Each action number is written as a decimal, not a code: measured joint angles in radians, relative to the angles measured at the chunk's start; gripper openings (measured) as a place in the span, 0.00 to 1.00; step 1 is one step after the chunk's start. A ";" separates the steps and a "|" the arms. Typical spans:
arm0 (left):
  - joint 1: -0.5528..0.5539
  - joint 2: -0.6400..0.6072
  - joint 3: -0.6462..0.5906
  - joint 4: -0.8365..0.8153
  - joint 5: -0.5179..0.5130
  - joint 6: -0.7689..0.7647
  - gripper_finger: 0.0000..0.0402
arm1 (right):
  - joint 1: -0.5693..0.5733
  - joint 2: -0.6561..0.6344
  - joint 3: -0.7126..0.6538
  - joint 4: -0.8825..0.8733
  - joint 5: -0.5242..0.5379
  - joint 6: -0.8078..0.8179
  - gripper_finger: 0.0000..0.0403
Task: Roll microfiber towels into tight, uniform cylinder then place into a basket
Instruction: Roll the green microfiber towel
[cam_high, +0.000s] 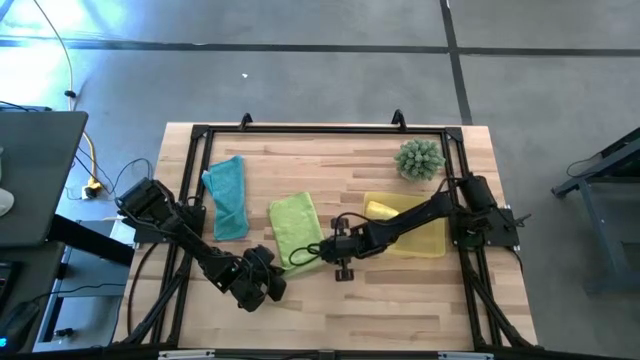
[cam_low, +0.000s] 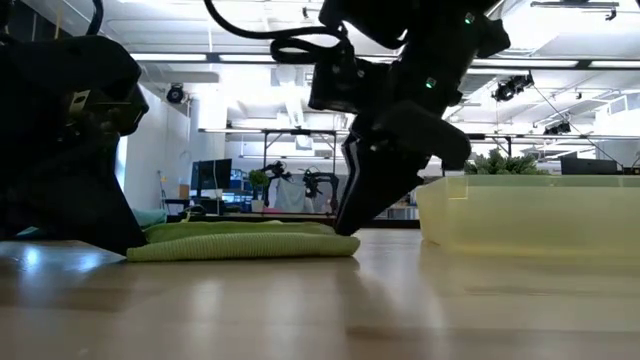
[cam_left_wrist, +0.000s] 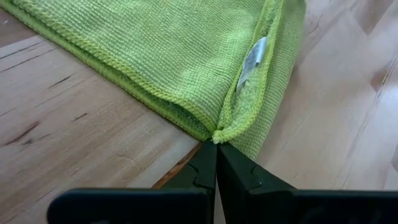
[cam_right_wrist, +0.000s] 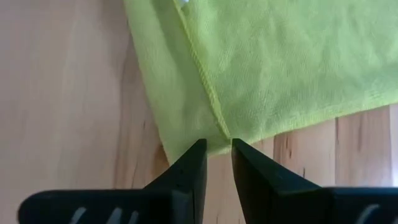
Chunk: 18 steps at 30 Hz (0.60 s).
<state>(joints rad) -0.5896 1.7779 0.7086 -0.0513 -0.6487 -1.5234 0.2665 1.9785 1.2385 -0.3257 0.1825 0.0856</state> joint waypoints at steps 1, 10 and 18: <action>0.000 0.000 0.000 0.001 0.000 0.000 0.00 | 0.000 -0.002 0.000 -0.014 0.000 -0.012 0.16; 0.000 0.000 0.000 0.003 -0.002 0.000 0.00 | 0.038 -0.088 0.056 -0.160 0.059 0.023 0.16; 0.000 0.000 0.000 0.008 -0.002 0.003 0.00 | 0.095 -0.022 0.054 -0.007 0.069 -0.051 0.17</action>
<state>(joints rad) -0.5896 1.7782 0.7082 -0.0430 -0.6510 -1.5204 0.3614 1.9570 1.2926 -0.3328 0.2513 0.0344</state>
